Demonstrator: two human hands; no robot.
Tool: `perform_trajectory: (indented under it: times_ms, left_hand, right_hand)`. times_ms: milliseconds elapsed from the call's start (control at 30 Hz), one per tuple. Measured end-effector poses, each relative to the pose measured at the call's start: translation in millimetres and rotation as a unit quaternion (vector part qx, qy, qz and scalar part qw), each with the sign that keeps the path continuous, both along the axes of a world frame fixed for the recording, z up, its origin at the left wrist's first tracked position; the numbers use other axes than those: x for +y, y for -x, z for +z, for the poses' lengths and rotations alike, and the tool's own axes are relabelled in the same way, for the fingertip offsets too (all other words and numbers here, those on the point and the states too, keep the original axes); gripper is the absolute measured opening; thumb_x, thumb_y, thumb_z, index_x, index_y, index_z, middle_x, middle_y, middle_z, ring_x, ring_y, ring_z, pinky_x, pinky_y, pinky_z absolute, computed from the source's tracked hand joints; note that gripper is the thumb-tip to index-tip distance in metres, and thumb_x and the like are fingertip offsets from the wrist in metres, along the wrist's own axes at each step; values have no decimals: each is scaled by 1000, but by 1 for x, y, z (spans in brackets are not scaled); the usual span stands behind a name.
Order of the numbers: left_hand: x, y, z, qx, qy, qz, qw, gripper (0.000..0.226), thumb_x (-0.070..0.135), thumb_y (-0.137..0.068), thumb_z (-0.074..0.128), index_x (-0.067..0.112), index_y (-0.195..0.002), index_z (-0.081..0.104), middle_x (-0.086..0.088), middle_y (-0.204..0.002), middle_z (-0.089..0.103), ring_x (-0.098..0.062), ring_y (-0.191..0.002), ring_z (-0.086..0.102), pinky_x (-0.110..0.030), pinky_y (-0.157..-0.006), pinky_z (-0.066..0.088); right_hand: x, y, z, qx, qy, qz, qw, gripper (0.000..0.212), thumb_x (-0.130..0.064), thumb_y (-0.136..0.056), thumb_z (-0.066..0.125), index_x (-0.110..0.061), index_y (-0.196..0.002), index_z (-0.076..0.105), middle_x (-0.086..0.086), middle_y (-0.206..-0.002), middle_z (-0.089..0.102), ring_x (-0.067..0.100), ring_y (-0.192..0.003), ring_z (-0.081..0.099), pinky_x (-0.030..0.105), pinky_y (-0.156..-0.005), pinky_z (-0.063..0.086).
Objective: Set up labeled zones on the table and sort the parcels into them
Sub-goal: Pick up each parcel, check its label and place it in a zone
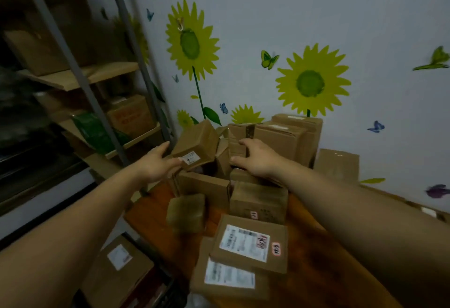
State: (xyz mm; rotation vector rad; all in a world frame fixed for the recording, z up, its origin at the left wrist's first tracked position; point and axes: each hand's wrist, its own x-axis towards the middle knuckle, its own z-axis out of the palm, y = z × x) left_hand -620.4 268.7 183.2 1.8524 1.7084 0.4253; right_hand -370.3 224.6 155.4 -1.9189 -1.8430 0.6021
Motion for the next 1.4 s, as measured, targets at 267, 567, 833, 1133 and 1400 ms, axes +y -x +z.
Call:
perform_trajectory:
  times_ms: [267, 567, 833, 1133, 1400]
  left_hand:
    - [106, 23, -13, -50, 47, -19, 997, 71, 38, -94, 54, 22, -151, 16, -8, -155, 26, -29, -140, 29, -40, -110, 28]
    - [203, 0, -60, -62, 102, 18, 993, 71, 44, -93, 52, 17, -150, 19, -12, -150, 34, -32, -132, 40, -41, -110, 33]
    - [231, 2, -69, -197, 146, -3, 969, 50, 44, -93, 50, 12, -132, 48, -8, -115, 59, -29, -101, 58, -41, -96, 46]
    - [206, 37, -22, -359, 207, -125, 901, 54, 67, -92, 17, 33, -104, 58, 0, -98, 60, -26, -97, 57, -52, -93, 45]
    - [159, 54, -11, -367, 176, -228, 884, 34, 23, -96, 43, 20, -130, 45, -7, -112, 59, -15, -88, 57, -28, -62, 47]
  right_hand:
    - [76, 59, 1, 28, 18, -38, 999, 71, -50, -93, 55, -17, -150, 30, 11, -153, 33, 28, -138, 35, 37, -110, 33]
    - [176, 85, -34, 146, 55, -95, 983, 54, -48, -94, 54, -20, -139, 45, 3, -129, 60, 21, -110, 60, 37, -97, 48]
    - [197, 104, -43, 183, 48, -137, 972, 60, -27, -94, 57, -26, -148, 32, 3, -135, 55, 23, -115, 57, 36, -99, 46]
    - [146, 137, -15, 226, -86, -282, 928, 63, -43, -88, 64, -28, -142, 35, -3, -123, 57, 18, -111, 57, 33, -97, 45]
    - [77, 168, 11, 243, -128, -410, 870, 53, -59, -96, 35, -12, -110, 55, 4, -106, 59, 25, -102, 56, 45, -96, 45]
